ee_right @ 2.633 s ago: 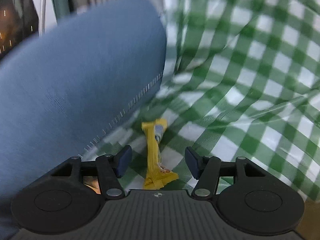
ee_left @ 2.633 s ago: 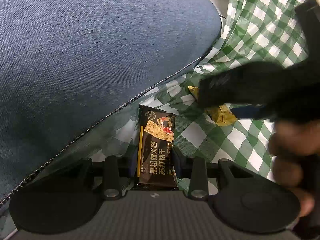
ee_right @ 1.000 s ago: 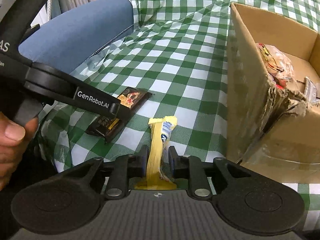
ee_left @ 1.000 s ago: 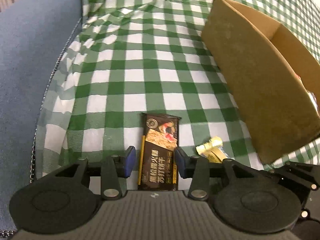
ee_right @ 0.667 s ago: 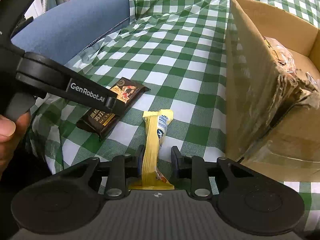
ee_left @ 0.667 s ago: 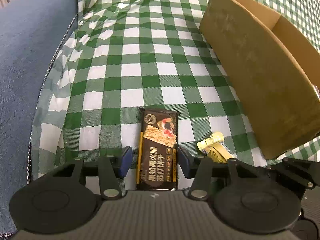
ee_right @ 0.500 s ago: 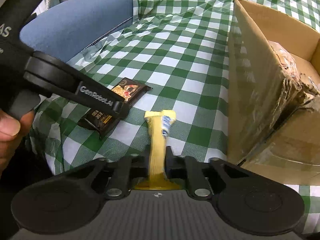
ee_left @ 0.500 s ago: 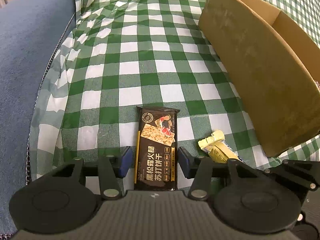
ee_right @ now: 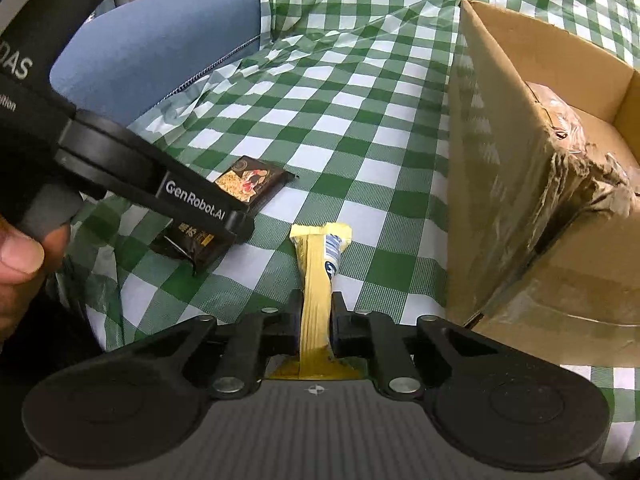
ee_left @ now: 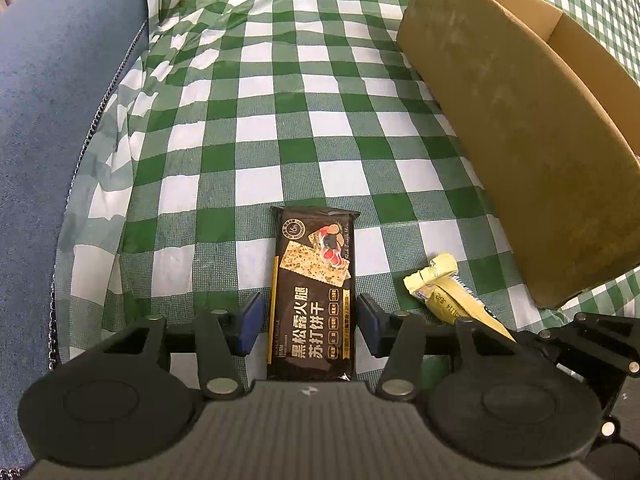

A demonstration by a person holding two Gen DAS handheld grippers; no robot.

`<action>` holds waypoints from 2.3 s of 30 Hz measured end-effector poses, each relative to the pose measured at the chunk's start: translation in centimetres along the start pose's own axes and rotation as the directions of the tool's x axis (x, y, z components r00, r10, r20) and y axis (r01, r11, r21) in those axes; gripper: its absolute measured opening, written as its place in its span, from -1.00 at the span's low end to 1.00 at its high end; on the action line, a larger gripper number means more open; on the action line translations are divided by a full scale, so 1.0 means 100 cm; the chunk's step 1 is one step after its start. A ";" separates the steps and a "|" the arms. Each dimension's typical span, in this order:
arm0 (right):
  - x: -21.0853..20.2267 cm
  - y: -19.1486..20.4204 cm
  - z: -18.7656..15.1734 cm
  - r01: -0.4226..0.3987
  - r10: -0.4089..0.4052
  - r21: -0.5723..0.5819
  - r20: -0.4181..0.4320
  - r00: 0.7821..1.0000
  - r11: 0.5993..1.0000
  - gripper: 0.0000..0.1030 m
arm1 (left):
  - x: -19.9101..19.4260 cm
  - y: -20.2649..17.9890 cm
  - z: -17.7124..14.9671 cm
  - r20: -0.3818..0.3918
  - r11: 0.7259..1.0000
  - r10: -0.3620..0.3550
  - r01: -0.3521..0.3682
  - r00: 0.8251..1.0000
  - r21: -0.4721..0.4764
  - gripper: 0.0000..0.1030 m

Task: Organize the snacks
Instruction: 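Lift both held snacks off the tablecloth, then carry both held snacks over the cardboard box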

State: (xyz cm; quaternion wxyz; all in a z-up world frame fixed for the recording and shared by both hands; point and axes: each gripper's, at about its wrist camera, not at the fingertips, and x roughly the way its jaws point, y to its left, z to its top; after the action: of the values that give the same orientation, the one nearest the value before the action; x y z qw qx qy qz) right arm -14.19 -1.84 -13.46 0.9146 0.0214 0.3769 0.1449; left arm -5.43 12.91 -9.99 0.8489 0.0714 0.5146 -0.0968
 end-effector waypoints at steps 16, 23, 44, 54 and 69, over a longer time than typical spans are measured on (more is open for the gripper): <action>-0.006 0.003 0.002 0.039 -0.038 -0.009 0.043 0.998 0.999 -0.76 | -0.007 0.001 -0.002 0.025 1.000 -0.027 0.027 0.999 0.001 -0.16; 0.002 0.000 0.000 0.037 -0.037 0.005 -0.009 0.999 0.999 -0.75 | 0.001 -0.004 -0.001 -0.005 0.999 -0.011 0.011 1.000 0.036 -0.01; -0.043 0.013 0.009 0.062 -0.054 -0.047 0.158 0.986 0.997 -0.77 | -0.049 0.010 -0.011 0.268 0.997 -0.036 0.053 0.963 -0.054 -0.17; -0.105 -0.009 0.031 0.025 -0.024 0.001 0.326 0.945 1.000 -0.77 | -0.082 0.011 -0.020 0.444 0.993 -0.054 0.096 0.894 -0.073 -0.17; -0.177 -0.170 0.073 0.117 -0.250 0.273 0.528 0.811 0.955 -0.77 | -0.089 -0.010 -0.023 0.503 0.998 -0.060 0.068 0.862 0.003 -0.17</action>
State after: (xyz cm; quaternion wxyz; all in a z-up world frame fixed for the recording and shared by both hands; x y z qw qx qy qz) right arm -16.83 -22.55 1.35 0.9855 0.1307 0.1082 -0.0014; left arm -11.64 13.24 -3.14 0.9505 0.0200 0.2784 -0.1364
